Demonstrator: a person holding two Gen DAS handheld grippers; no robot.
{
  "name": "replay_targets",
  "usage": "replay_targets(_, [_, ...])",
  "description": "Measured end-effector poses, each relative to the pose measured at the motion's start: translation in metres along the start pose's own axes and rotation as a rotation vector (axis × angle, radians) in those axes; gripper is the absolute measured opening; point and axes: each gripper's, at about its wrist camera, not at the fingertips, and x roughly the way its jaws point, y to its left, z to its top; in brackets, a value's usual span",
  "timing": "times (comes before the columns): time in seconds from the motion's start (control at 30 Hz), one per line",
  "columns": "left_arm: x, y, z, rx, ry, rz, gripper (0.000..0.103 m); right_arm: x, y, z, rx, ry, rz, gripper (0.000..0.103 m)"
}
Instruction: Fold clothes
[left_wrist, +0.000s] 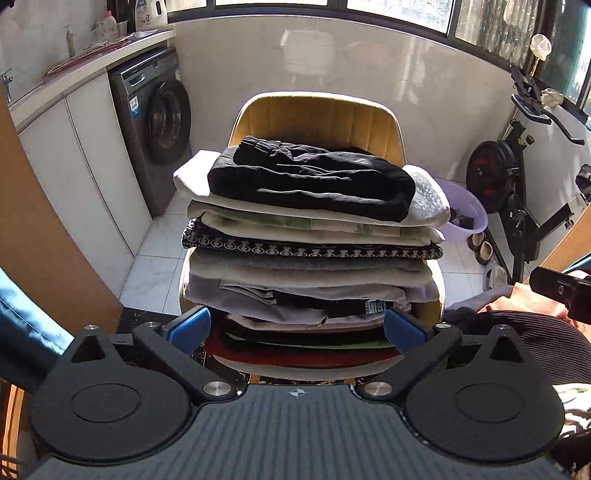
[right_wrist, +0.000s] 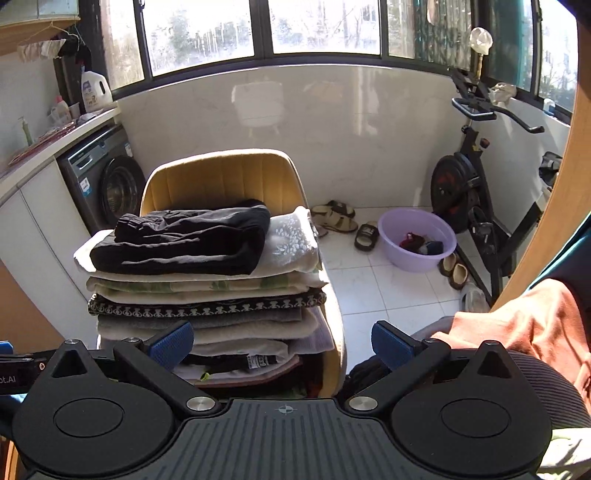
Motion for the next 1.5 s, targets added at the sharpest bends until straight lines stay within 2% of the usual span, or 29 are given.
replay_targets(0.3, [-0.064, 0.005, -0.057, -0.018, -0.008, 0.011, 0.102, -0.074, 0.000, -0.057, -0.015, 0.023, -0.007, 0.102])
replay_targets(0.63, [-0.097, 0.037, -0.082, 0.015, 0.018, -0.018, 0.102, -0.138, 0.044, -0.093, 0.014, -0.002, -0.045, 0.102])
replay_targets(0.93, [-0.132, 0.073, -0.118, 0.122, 0.018, -0.066, 0.102, -0.199, 0.100, -0.152, 0.043, -0.005, -0.108, 0.102])
replay_targets(1.23, [-0.164, 0.073, -0.153, 0.213, 0.029, -0.091, 0.102, -0.252, 0.115, -0.217, 0.136, 0.010, -0.172, 0.102])
replay_targets(1.37, [-0.173, 0.068, -0.165, 0.187, 0.038, -0.100, 0.102, -0.272, 0.110, -0.234, 0.143, -0.017, -0.194, 0.102])
replay_targets(1.5, [-0.180, 0.062, -0.175, 0.139, 0.046, -0.095, 0.102, -0.281, 0.105, -0.239, 0.101, -0.013, -0.170, 0.102])
